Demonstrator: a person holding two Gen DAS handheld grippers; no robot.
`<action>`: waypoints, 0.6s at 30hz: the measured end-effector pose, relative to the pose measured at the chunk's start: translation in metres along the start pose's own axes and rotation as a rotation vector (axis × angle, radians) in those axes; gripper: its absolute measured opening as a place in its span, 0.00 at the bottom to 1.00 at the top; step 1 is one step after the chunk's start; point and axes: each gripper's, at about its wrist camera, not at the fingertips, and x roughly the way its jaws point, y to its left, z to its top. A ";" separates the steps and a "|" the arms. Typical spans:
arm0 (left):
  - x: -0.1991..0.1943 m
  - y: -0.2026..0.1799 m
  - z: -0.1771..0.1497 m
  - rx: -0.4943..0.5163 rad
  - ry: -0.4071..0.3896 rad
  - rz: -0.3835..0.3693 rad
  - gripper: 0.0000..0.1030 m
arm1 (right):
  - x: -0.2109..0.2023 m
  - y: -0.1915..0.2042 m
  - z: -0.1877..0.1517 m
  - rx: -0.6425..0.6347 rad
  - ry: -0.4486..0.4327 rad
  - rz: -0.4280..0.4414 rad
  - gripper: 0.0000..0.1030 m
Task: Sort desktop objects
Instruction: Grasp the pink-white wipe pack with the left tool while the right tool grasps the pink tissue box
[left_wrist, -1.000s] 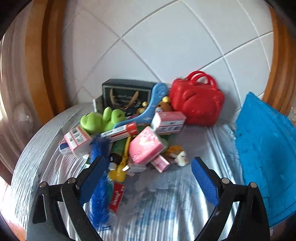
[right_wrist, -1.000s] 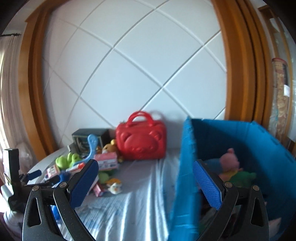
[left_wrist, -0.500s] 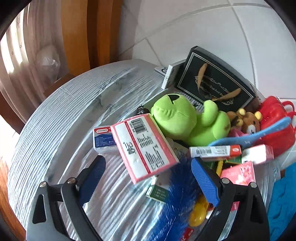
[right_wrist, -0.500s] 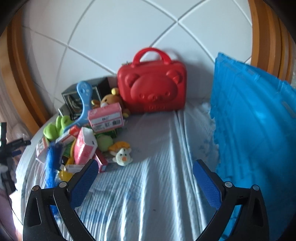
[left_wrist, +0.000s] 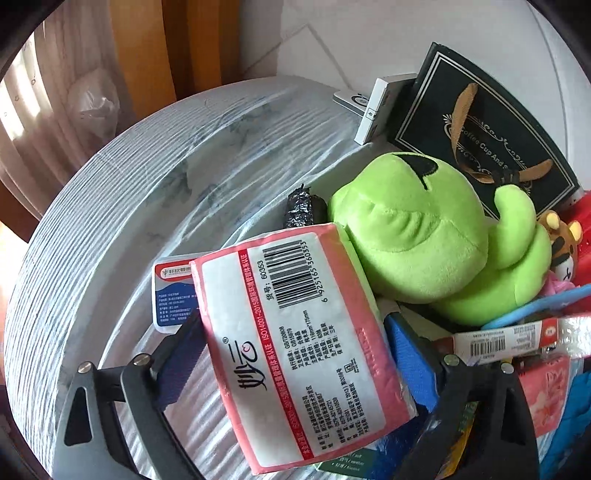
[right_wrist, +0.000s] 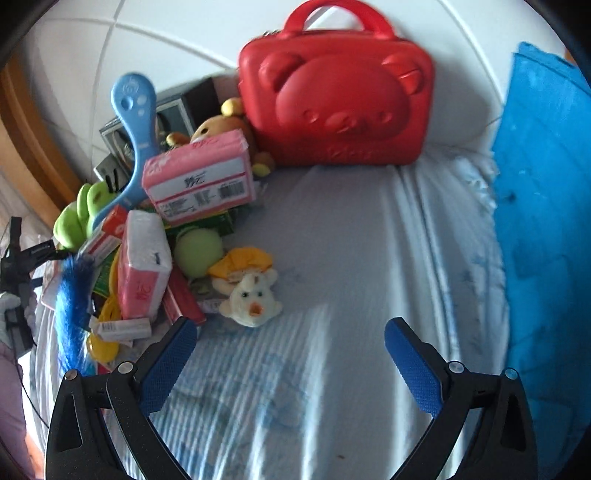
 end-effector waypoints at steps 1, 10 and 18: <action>-0.006 0.005 -0.006 -0.001 -0.004 -0.024 0.90 | 0.007 0.008 0.002 -0.010 0.012 0.025 1.00; -0.065 0.036 -0.063 0.147 -0.153 0.028 0.90 | 0.058 0.063 0.010 -0.028 0.076 0.188 1.00; -0.091 0.040 -0.084 0.167 -0.201 -0.014 0.90 | 0.100 0.109 0.032 -0.071 0.095 0.281 1.00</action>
